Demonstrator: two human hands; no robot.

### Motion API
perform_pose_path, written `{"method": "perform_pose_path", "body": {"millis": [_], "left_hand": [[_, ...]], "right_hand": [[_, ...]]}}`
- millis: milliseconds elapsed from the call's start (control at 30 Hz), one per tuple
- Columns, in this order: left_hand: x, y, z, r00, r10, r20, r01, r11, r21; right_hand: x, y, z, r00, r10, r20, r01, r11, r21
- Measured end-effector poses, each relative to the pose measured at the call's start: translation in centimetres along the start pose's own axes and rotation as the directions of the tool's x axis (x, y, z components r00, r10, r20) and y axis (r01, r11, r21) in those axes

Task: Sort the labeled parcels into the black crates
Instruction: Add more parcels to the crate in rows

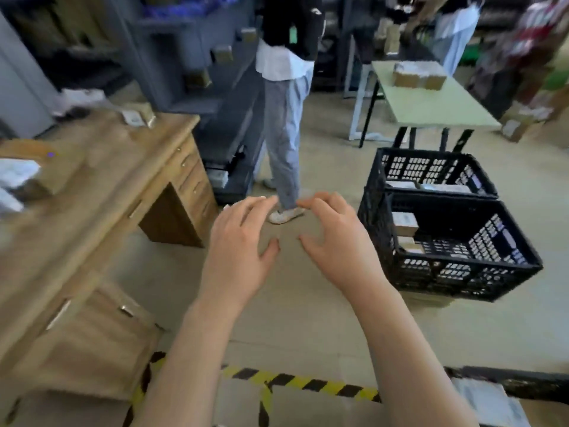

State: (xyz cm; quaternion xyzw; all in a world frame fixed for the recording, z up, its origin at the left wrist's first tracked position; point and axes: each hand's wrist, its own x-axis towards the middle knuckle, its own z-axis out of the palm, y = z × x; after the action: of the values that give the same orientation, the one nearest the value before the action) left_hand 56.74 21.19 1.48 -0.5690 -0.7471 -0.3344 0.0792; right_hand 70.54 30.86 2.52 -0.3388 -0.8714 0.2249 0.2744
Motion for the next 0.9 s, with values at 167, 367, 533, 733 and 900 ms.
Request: {"method": "perform_pose_path", "body": {"millis": [167, 367, 533, 733, 900], "left_hand": [[-2.0, -9.6, -9.1, 0.983, -0.146, -0.111, 0.156, 0.984, 0.086], [-4.6, -19.5, -17.4, 0.936, -0.301, -0.184, 0.331, 0.929, 0.168], [-6.5, -25.4, -21.1, 0.878, -0.401, -0.260, 0.453, 0.871, 0.188], [-5.3, -31.5, -22.4, 0.799, -0.506, -0.326, 0.579, 0.793, 0.189], [-1.0, -37.3, -22.2, 0.721, -0.570, -0.393, 0.669, 0.721, 0.181]], "right_hand": [[4.4, -10.3, 8.0, 0.981, -0.182, 0.063, 0.178, 0.982, 0.068], [8.2, -20.5, 16.9, 0.922, -0.356, 0.153, 0.333, 0.930, 0.158], [11.1, -26.2, 22.8, 0.860, -0.456, 0.229, 0.410, 0.885, 0.223], [16.5, -29.5, 28.8, 0.792, -0.537, 0.290, 0.460, 0.838, 0.295], [23.9, -31.0, 33.7, 0.712, -0.621, 0.326, 0.528, 0.781, 0.335]]}}
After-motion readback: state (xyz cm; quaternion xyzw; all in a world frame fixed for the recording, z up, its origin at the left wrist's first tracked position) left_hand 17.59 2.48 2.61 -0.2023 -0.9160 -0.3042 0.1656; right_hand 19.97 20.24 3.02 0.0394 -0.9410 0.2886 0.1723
